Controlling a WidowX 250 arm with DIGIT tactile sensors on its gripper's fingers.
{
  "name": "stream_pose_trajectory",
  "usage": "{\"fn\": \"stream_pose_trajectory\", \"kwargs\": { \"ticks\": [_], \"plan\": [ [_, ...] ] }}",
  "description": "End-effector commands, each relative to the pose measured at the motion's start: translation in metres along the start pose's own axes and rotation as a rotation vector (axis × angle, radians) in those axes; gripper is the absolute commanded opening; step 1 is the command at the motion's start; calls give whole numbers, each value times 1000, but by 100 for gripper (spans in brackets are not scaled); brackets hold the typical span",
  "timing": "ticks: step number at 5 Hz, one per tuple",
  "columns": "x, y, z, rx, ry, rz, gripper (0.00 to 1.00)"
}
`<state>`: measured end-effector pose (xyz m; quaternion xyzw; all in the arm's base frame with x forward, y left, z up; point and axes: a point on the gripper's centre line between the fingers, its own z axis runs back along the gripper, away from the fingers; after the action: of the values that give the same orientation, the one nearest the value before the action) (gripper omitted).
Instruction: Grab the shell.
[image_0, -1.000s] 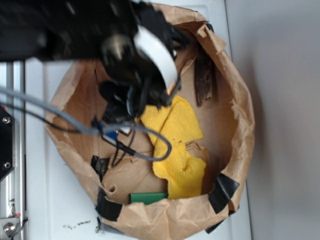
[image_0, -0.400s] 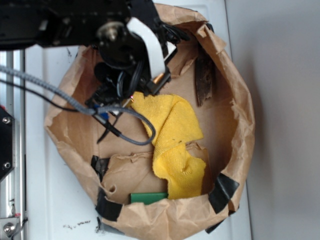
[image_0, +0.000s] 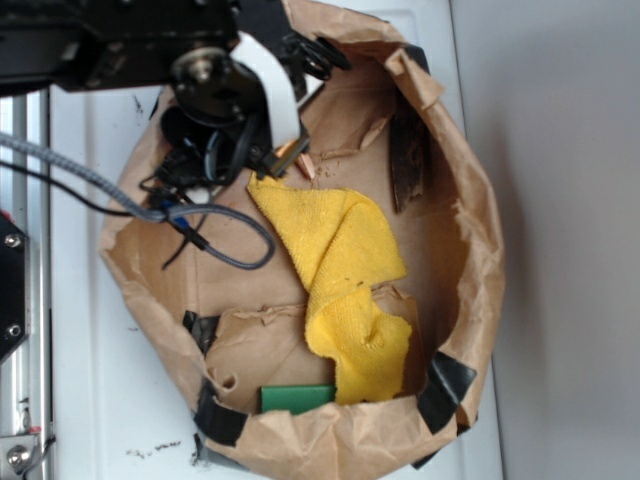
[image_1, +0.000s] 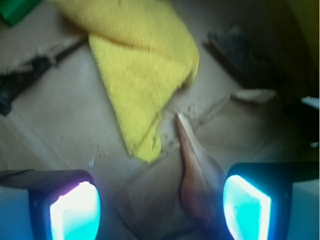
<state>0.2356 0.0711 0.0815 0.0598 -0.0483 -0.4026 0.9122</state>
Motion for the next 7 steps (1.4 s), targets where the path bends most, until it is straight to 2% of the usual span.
{"fn": "stream_pose_trajectory", "kwargs": {
  "ticks": [1, 3, 4, 5, 6, 7],
  "plan": [
    [18, 4, -18, 157, 10, -8, 100],
    [43, 6, -50, 191, 2, -33, 100],
    [45, 6, -51, 200, 1, -47, 100],
    [35, 7, -44, 95, -9, -94, 100],
    [17, -4, -20, -3, -77, -152, 100],
    [1, -3, -9, -36, -82, -158, 100]
  ]
}}
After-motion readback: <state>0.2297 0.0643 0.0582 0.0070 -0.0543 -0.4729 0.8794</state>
